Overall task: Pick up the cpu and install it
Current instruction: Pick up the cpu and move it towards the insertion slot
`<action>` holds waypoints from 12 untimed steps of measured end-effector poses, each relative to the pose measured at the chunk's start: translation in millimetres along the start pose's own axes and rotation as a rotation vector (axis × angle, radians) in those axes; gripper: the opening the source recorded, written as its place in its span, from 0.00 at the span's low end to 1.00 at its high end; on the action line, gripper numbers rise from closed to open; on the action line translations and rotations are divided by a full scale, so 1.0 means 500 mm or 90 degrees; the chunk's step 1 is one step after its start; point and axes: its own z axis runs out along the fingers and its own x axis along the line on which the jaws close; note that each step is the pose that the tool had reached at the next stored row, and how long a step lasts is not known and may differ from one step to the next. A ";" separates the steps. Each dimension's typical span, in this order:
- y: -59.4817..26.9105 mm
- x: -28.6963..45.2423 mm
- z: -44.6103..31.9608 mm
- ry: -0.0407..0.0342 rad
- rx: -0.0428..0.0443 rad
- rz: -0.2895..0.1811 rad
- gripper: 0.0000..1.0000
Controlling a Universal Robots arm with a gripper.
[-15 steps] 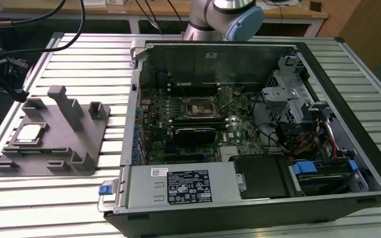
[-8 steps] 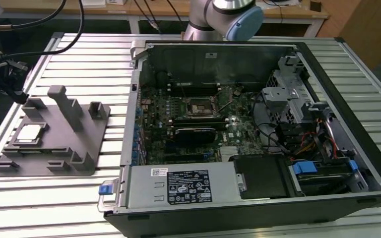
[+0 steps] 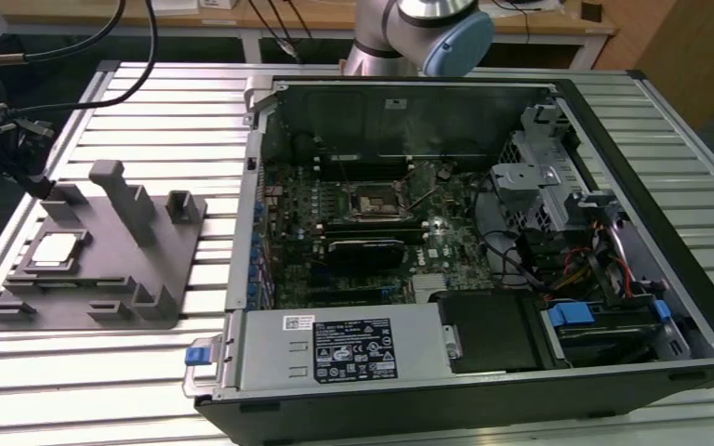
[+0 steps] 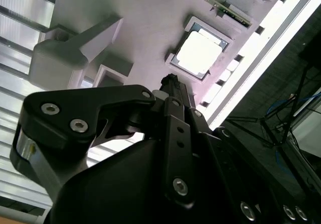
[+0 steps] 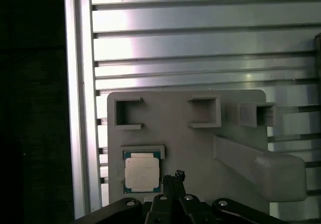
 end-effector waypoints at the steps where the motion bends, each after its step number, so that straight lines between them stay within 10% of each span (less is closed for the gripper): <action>1: 0.000 0.000 0.002 0.0000 0.0000 0.000 0.11; 12: -0.002 0.006 0.023 0.0001 0.0001 0.000 0.11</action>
